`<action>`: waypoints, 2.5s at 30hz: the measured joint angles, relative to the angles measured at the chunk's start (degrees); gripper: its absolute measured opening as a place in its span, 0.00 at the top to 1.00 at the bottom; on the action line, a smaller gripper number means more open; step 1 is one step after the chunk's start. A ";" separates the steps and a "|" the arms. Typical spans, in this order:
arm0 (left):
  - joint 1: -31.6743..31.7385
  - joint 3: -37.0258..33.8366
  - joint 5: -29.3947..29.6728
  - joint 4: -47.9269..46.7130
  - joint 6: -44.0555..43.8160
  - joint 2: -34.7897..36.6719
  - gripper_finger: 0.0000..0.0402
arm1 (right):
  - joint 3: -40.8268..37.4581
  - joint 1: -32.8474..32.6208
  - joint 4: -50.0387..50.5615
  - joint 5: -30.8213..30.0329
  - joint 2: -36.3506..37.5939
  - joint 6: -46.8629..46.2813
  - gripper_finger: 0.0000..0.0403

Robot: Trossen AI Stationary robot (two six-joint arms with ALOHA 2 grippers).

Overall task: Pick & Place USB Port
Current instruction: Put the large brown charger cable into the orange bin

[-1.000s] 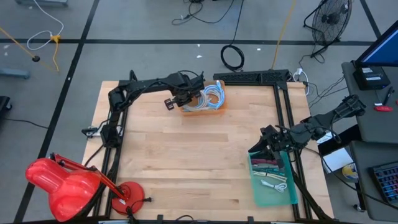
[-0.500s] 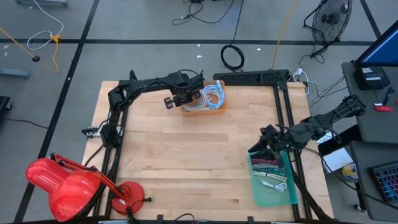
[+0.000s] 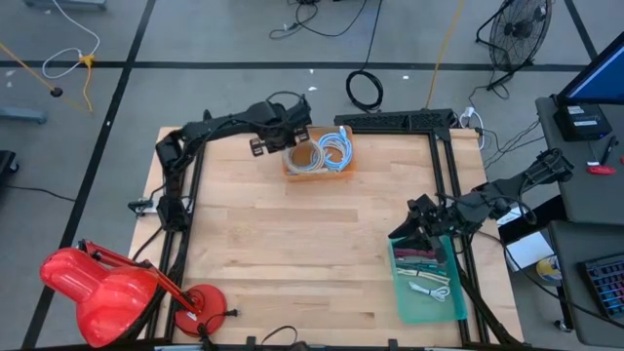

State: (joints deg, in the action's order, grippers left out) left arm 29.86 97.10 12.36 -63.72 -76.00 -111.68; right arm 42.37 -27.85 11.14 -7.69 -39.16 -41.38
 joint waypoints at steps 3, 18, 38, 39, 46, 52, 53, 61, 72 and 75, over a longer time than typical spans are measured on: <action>0.62 0.04 1.58 2.27 4.80 0.67 0.71 | 0.00 0.01 -0.03 -1.31 -0.02 0.30 0.67; 2.02 0.04 0.18 0.50 13.43 0.09 0.98 | 0.00 1.68 -0.11 -1.65 -0.11 1.08 0.67; 3.13 -0.57 -1.83 -2.09 15.49 -0.79 1.00 | 0.00 1.70 -0.11 -3.19 -0.11 1.79 0.67; 3.15 -0.83 -1.83 -2.10 15.55 -0.92 1.00 | 0.00 1.70 -0.09 -3.19 -0.11 1.79 0.67; 3.09 -3.65 -2.27 -0.34 15.73 -0.87 1.00 | 0.00 1.70 -0.04 -3.19 -0.11 1.81 0.67; 2.60 -6.60 -3.89 5.24 15.27 -0.87 1.00 | 0.01 1.70 0.12 -3.19 -0.11 1.81 0.67; 2.50 -6.82 -3.89 6.14 14.88 -0.87 1.00 | 0.00 1.70 0.19 -3.19 -0.11 1.81 0.67; 2.37 -7.02 -3.79 8.54 14.86 -0.87 1.00 | 0.00 1.68 0.28 -4.38 -0.11 1.79 0.67; 2.22 -4.99 -4.60 16.98 19.37 -0.79 1.00 | 0.00 1.70 0.28 -5.83 -1.14 1.79 0.67; 1.86 -4.96 -7.28 24.45 23.42 -0.77 1.00 | 0.00 1.70 0.28 -5.79 -1.73 1.70 0.67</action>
State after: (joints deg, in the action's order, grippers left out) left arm 31.72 92.14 5.07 -39.27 -52.58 -112.44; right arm 42.37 -26.15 11.42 -13.47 -40.89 -39.68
